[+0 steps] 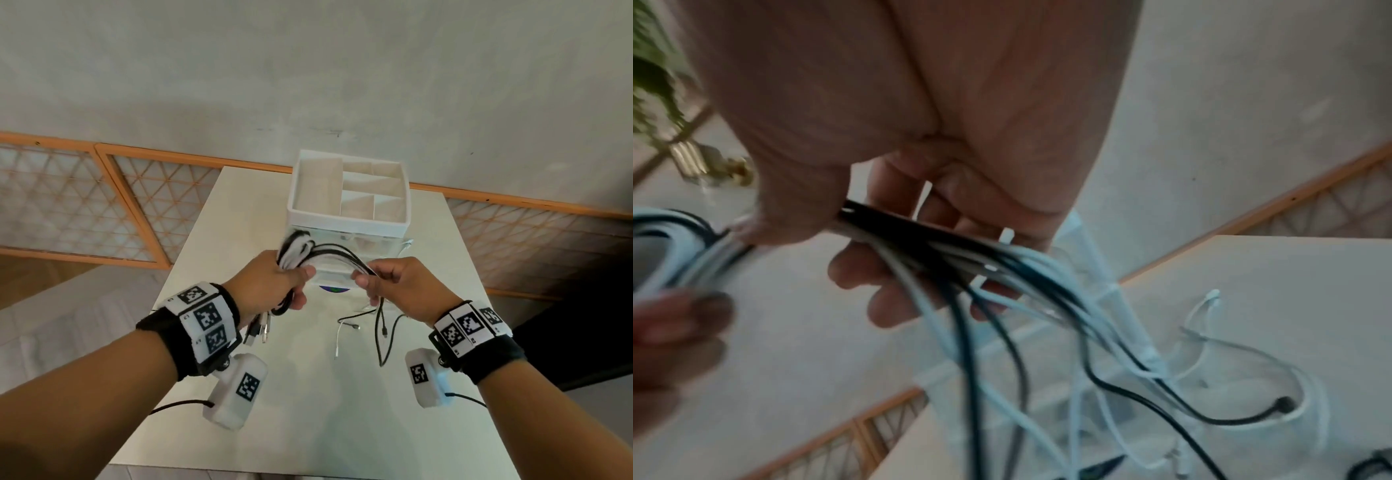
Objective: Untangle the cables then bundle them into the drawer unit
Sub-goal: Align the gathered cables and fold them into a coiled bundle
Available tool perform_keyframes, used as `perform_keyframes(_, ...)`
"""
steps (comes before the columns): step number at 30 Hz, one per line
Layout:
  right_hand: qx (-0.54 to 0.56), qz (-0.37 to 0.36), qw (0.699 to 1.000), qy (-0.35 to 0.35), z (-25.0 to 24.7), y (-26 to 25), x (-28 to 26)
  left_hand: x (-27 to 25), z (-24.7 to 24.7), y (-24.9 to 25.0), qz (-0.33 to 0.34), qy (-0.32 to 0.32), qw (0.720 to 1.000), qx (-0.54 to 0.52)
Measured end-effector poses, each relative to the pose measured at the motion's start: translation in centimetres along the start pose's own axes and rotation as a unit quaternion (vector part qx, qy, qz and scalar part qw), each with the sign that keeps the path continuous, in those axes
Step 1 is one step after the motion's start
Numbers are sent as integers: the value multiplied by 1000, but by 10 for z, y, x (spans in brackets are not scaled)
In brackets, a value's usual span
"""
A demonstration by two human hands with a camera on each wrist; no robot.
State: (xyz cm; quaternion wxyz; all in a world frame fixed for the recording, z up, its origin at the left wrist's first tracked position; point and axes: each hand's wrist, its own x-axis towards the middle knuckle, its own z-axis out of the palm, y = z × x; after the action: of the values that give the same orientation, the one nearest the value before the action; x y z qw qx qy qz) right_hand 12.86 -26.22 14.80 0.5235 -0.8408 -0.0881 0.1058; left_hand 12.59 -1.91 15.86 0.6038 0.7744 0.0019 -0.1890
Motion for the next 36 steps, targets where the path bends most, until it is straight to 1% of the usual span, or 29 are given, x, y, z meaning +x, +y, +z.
perform_keyframes(2,25,-11,999,24,0,9,-1,1,0,-3,-19,19,995,-99)
perform_keyframes(4,64,-33,995,68,7,8,2,0,6,-3,-60,27,983,-169)
perform_keyframes(6,90,-57,988,116,20,1,6,-2,14,-1,-97,22,975,-197)
perform_keyframes(7,89,-76,984,134,27,-2,8,-3,17,1,-101,16,974,-201)
perform_keyframes(9,59,-128,979,150,43,-8,9,-4,22,4,-89,13,974,-206)
perform_keyframes(11,11,-184,973,138,60,-14,5,-2,26,7,-71,11,977,-202)
perform_keyframes(13,-31,-247,961,120,74,-15,2,-1,28,9,-48,7,980,-193)
perform_keyframes(14,-38,-264,957,112,78,-14,1,-1,30,10,-36,9,980,-198)
perform_keyframes(16,-42,-274,958,76,77,-12,1,-1,31,10,-11,36,975,-218)
perform_keyframes(18,-61,-273,959,45,76,-10,-3,1,30,7,2,94,971,-219)
perform_keyframes(20,-67,-241,966,61,74,-5,-6,4,28,8,15,141,965,-221)
perform_keyframes(22,-38,-173,980,93,72,0,-5,4,24,14,35,151,956,-251)
perform_keyframes(24,-47,-127,987,87,69,6,-2,2,20,19,61,115,953,-274)
perform_keyframes(27,-112,-130,984,54,66,14,6,-5,18,26,98,9,956,-276)
perform_keyframes(29,-132,-132,980,63,64,22,12,-11,18,29,112,-52,957,-263)
perform_keyframes(31,-150,-116,979,76,54,32,19,-17,15,30,120,-111,956,-245)
perform_keyframes(33,-151,-59,983,85,40,39,23,-23,12,30,111,-157,964,-187)
perform_keyframes(34,-158,-35,983,91,34,40,24,-25,12,28,94,-169,969,-152)
perform_keyframes(36,-198,-39,973,110,27,40,25,-28,15,25,48,-170,979,-101)
